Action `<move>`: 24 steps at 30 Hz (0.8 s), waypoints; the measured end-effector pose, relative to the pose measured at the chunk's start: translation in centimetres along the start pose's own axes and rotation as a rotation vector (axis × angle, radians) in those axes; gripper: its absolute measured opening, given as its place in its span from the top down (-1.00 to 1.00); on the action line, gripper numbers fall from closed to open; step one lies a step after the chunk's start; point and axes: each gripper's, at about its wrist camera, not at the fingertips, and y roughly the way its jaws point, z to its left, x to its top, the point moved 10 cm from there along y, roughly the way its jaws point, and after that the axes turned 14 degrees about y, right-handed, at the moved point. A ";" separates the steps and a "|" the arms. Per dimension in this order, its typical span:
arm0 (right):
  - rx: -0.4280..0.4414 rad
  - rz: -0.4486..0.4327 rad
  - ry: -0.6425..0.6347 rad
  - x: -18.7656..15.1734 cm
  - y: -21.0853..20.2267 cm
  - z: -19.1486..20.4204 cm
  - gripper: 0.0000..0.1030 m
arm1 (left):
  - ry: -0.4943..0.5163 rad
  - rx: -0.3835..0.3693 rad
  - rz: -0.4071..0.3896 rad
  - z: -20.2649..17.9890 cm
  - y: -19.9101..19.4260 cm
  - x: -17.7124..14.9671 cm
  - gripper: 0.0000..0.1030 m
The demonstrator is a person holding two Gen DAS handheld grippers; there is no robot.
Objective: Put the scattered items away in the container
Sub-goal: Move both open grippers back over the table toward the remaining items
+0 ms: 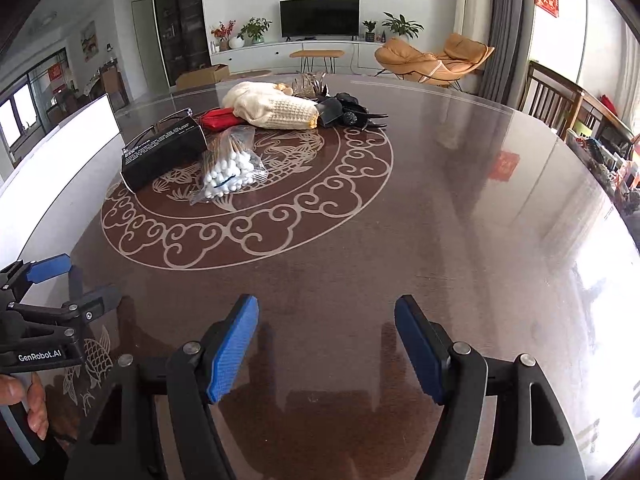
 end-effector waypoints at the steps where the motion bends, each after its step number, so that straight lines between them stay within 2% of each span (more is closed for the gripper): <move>1: 0.001 0.003 0.013 0.0 0.3 -0.2 -0.40 | -0.001 0.000 -0.001 -0.1 0.1 0.2 -1.00; 24: 0.049 0.005 0.056 0.0 0.4 -0.1 -0.42 | -0.004 0.002 -0.002 -0.1 0.1 0.5 -1.00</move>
